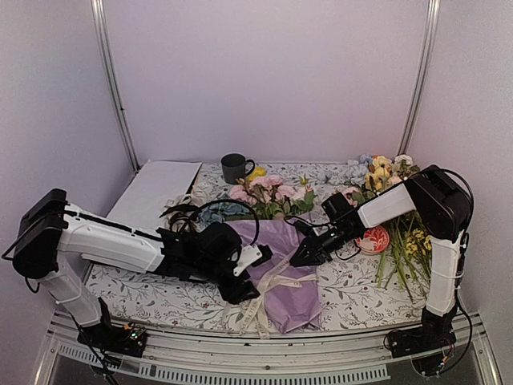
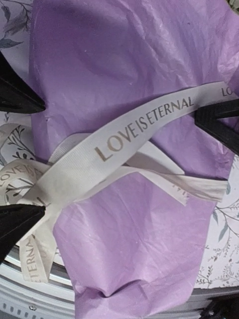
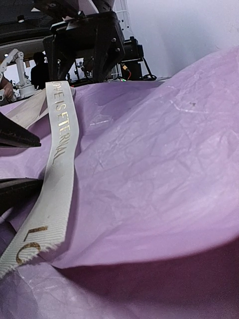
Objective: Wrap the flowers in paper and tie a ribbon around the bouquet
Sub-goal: Cross the ribbon over the folded bouquet.
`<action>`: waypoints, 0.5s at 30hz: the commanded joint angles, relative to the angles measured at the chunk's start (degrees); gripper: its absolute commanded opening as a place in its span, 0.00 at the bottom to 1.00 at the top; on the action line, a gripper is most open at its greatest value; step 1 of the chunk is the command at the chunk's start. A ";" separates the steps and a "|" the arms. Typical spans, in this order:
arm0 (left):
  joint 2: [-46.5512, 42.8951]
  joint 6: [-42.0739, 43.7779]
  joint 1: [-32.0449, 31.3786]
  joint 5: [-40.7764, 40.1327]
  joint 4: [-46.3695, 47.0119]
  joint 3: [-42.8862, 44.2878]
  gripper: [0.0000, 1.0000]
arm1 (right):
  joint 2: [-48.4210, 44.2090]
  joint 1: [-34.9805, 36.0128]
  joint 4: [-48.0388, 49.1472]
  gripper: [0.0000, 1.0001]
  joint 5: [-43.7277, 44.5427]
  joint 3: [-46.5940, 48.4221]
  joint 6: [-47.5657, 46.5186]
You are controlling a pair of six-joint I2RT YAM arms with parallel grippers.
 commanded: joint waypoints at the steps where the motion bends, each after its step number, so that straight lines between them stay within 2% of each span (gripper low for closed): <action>1: -4.30 -2.59 0.97 2.96 4.77 -5.33 0.64 | -0.75 0.42 -1.25 0.23 2.04 0.07 -0.91; 6: -4.52 -5.37 1.61 3.91 6.42 -9.37 0.60 | -0.50 0.40 -1.16 0.23 2.13 0.12 -1.00; 12: 0.00 -5.79 1.61 5.03 7.24 -8.17 0.49 | -0.25 0.49 -1.03 0.23 2.03 -0.03 -1.10; 15: 1.78 -4.65 1.58 5.35 7.67 -7.75 0.37 | -0.36 0.40 -0.85 0.23 2.03 -0.30 -1.10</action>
